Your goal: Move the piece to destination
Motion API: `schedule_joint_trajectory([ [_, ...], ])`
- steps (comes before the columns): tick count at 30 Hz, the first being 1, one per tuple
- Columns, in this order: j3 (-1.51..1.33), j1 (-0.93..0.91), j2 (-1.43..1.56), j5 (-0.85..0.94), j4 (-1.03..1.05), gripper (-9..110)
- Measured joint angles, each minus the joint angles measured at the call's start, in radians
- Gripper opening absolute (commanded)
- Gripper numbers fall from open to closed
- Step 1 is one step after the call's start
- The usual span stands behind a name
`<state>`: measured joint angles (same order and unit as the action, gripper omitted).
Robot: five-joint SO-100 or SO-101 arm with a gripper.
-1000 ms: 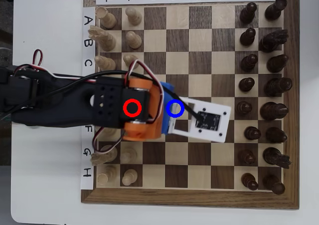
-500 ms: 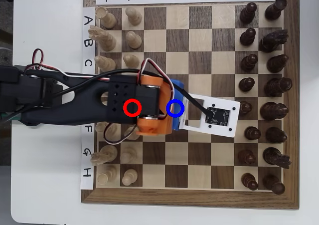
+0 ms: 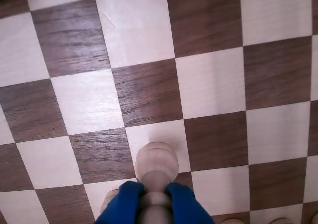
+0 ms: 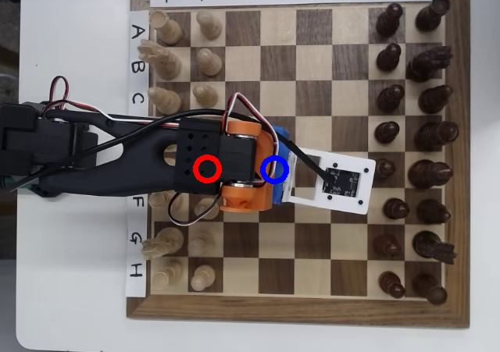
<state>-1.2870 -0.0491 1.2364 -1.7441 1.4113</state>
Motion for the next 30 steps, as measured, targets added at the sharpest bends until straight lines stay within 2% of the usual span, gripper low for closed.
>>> schedule_joint_trajectory([
  [30, -0.058, 0.0, -0.029, 0.0, -0.054, 1],
])
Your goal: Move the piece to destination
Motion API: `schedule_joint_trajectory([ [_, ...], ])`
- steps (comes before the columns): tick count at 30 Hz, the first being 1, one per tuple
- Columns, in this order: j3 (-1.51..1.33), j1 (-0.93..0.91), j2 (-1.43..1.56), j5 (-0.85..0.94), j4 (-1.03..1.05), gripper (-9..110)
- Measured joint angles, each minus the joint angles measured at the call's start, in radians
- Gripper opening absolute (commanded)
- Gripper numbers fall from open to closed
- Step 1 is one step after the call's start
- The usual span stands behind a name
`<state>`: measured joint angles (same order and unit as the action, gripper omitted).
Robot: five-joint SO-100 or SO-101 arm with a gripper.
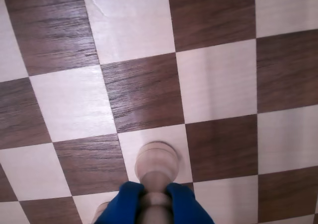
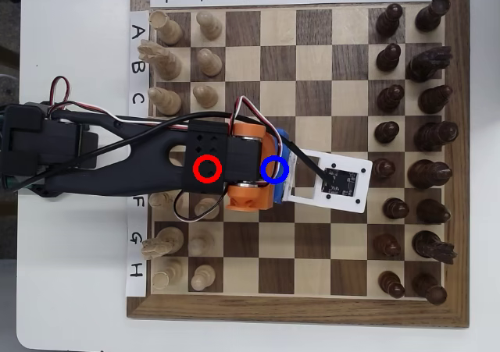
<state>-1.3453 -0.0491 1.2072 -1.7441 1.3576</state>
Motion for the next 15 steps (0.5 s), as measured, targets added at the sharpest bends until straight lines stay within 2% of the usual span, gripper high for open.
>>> schedule_joint_trajectory([
  [11, -0.002, 0.0, -0.002, 0.0, -0.002, 16],
  [15, -0.002, 0.0, -0.002, 0.0, -0.003, 18],
])
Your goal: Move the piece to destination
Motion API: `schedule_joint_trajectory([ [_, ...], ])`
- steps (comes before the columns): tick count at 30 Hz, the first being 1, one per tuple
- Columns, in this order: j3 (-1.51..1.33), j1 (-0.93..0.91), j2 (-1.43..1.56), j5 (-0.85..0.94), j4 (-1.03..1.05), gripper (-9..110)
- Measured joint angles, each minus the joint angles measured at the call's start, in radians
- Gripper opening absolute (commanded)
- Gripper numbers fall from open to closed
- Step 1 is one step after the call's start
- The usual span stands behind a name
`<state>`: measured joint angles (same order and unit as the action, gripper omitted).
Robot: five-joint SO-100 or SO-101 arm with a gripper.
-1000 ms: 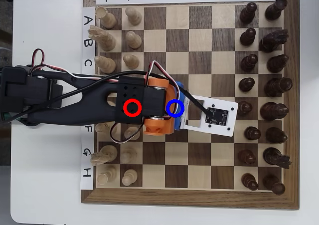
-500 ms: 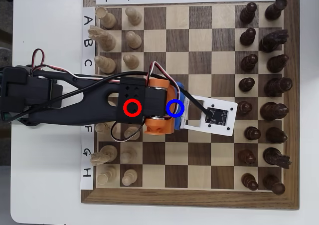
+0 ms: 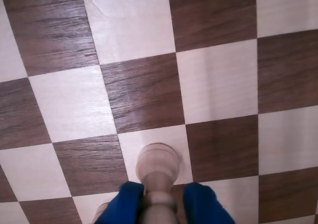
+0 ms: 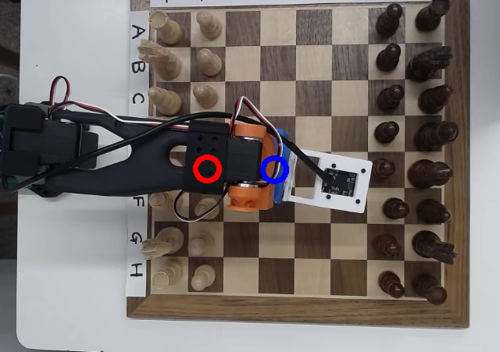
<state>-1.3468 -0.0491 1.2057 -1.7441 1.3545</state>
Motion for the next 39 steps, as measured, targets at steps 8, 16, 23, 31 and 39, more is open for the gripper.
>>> schedule_joint_trajectory([
  [8, 0.0, 0.0, 0.0, 0.0, 0.0, 26],
  [16, 0.035, 0.025, 0.0, 0.0, 0.035, 26],
  [23, 0.089, 0.049, 0.0, 0.0, 0.077, 26],
  [31, 0.158, 0.055, 0.0, 0.0, 0.146, 25],
  [39, 0.245, 0.084, 0.0, 0.0, 0.239, 18],
])
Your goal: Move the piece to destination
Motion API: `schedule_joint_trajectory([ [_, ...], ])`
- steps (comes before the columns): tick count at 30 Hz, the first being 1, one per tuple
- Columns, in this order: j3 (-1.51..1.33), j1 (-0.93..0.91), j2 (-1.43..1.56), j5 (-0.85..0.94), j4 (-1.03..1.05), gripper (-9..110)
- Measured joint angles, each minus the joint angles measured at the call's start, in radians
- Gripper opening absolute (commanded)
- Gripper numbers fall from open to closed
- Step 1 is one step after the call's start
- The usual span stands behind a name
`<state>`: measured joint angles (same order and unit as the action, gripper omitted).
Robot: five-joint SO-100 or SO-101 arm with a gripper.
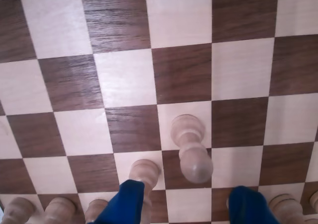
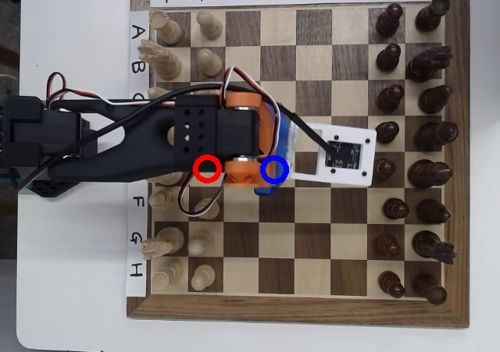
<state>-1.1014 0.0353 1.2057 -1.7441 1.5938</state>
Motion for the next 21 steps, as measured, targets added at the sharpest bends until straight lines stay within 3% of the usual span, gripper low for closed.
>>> schedule_joint_trajectory([
  [8, 0.025, 0.028, 0.078, 0.011, 0.071, 1],
  [21, 0.026, 0.026, 0.393, 0.232, 0.112, 0],
])
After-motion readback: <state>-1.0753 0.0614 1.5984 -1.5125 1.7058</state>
